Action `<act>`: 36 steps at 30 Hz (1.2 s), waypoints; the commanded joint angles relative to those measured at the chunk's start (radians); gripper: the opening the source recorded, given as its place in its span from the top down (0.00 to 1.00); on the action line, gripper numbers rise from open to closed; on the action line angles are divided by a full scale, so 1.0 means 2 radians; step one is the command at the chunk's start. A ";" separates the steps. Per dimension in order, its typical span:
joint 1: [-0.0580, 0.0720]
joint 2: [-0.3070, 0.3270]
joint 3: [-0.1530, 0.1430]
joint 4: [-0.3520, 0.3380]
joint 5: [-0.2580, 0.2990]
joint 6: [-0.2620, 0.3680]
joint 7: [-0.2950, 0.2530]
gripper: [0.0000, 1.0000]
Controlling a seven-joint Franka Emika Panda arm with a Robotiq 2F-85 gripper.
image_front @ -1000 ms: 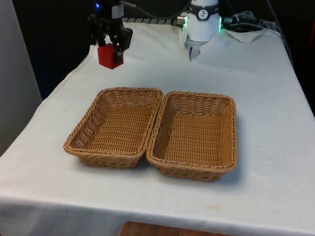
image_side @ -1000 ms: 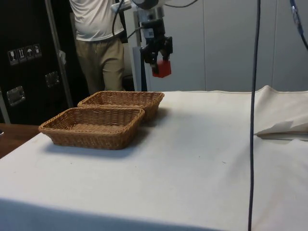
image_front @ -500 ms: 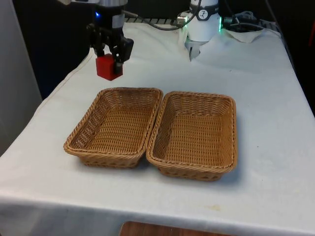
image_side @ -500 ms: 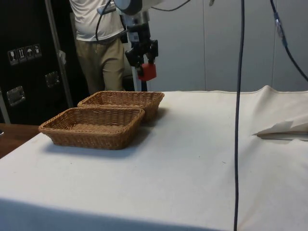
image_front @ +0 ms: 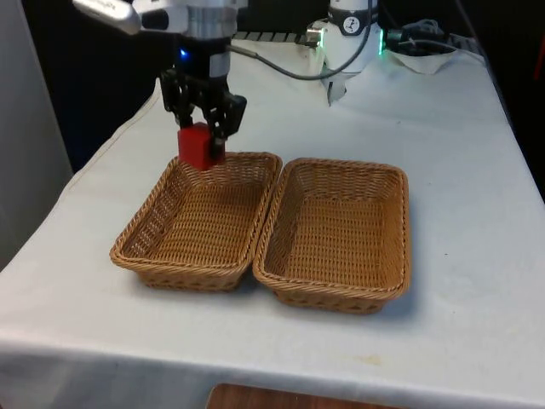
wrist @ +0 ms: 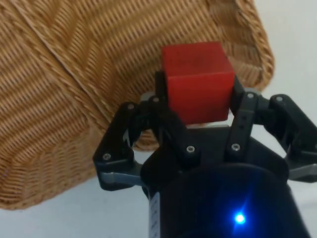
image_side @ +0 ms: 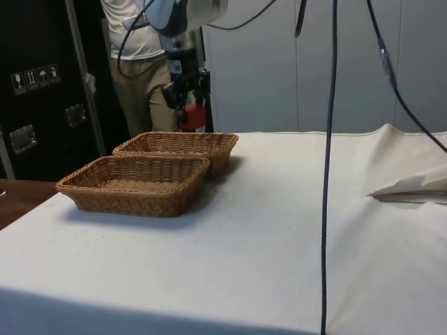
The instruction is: Pick up the red cube and place it into the right basket.
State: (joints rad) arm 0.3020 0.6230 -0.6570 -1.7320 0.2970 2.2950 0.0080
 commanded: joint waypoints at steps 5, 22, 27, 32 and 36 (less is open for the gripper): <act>0.000 0.023 0.005 0.016 0.017 0.003 0.000 0.96; -0.006 0.083 0.014 0.044 0.073 0.016 -0.019 0.96; -0.003 0.089 0.011 0.049 0.073 0.014 -0.016 0.96; -0.003 0.092 0.011 0.052 0.071 0.011 -0.015 0.88; -0.003 0.093 0.011 0.054 0.071 0.010 -0.014 0.47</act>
State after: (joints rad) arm 0.2990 0.8040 -0.6380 -1.6320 0.4400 2.3230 -0.0230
